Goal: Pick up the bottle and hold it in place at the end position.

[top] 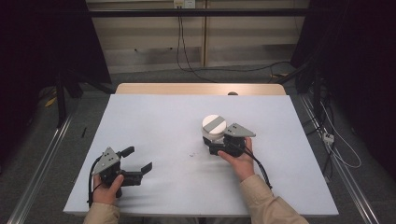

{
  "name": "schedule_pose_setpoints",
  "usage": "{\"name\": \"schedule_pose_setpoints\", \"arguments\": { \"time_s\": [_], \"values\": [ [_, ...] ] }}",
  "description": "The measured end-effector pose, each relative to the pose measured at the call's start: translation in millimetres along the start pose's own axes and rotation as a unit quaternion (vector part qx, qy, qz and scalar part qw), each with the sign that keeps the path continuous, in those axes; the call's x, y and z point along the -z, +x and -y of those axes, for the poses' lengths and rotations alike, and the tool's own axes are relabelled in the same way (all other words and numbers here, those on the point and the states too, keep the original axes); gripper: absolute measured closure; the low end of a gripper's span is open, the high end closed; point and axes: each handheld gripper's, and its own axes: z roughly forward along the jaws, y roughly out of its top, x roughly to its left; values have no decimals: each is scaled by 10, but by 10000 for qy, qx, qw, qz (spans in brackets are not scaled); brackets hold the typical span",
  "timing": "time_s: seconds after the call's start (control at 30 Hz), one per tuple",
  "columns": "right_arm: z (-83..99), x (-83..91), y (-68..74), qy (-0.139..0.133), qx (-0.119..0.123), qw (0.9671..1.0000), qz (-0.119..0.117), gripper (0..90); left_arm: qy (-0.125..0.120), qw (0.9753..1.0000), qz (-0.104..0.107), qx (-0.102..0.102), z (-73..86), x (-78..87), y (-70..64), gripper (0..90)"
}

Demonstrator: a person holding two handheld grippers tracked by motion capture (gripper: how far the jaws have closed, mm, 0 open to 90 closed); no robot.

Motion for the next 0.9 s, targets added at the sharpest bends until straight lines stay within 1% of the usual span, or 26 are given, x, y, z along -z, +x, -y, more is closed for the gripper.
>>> {"name": "schedule_pose_setpoints", "arguments": {
  "time_s": [0.07,0.13,0.2,0.3,0.5,0.6,0.7,0.9],
  "values": [
    [-15,-11,1,3,25,10000,27,187,-7,10000,-3,14,3,-1,2,34],
    [-24,-23,-3,-14,-27,10000,12,187,-4,10000,-6,7,4,-3,3,34],
    [-34,-40,-5,1,-14,10000,37,187,-1,10000,5,11,5,-7,1,34],
    [-54,-67,-12,-28,-71,10000,30,188,3,10000,10,-8,2,-11,-3,34],
    [-84,-119,-4,-11,-31,10000,40,188,3,10000,22,-7,4,-11,1,34],
    [-90,-139,-7,-2,-63,10000,47,188,23,10000,18,-37,4,-12,4,34],
    [-104,-160,-21,10,-101,9999,50,188,15,10000,14,-14,3,-19,-6,34],
    [-144,-235,-3,64,-35,10000,0,188,27,10000,27,-25,2,-23,-11,34]
  ]
}}
